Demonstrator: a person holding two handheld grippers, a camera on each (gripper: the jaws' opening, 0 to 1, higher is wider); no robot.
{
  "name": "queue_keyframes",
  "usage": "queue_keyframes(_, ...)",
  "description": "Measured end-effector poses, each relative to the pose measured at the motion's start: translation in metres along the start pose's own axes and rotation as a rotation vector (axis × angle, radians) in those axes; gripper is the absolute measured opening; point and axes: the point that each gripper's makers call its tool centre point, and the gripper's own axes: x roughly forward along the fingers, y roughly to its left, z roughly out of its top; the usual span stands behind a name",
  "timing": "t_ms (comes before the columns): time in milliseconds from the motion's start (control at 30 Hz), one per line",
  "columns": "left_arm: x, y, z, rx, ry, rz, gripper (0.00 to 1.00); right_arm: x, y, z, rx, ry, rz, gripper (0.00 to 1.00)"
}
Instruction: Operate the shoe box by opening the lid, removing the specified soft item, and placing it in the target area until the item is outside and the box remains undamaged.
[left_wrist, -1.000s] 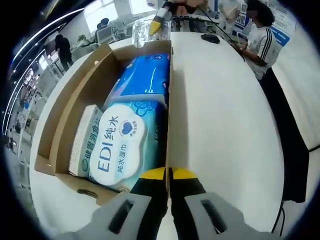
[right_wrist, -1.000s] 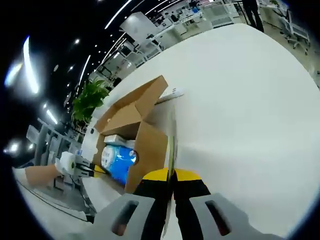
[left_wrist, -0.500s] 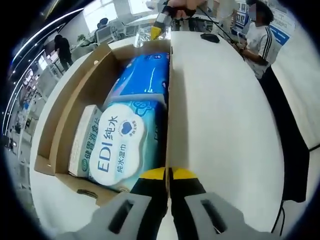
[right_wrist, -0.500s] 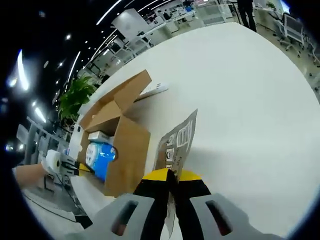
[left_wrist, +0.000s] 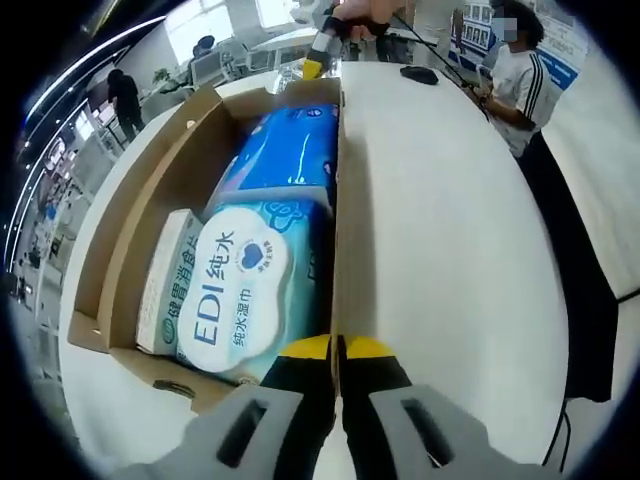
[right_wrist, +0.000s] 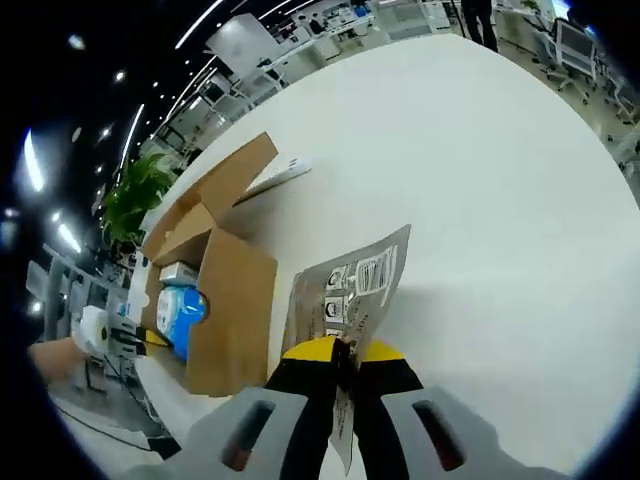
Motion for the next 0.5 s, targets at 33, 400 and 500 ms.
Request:
queue_keyframes(33, 0.0001, 0.0, 0.0001, 0.002, -0.001, -0.001, 0.01, 0.0004, -0.0002, -0.0009, 0.022, 0.01, 0.003, 0.01)
queue_keyframes(400, 0.0009, 0.0008, 0.0011, 0.011, -0.004, -0.003, 0.01, 0.0096, -0.0058, -0.0027, 0.048, 0.032, 0.002, 0.02)
queue_keyframes(500, 0.0008, 0.0009, 0.0015, 0.012, -0.005, -0.002, 0.01, 0.0099, -0.0078, -0.0023, 0.032, 0.04, -0.007, 0.03)
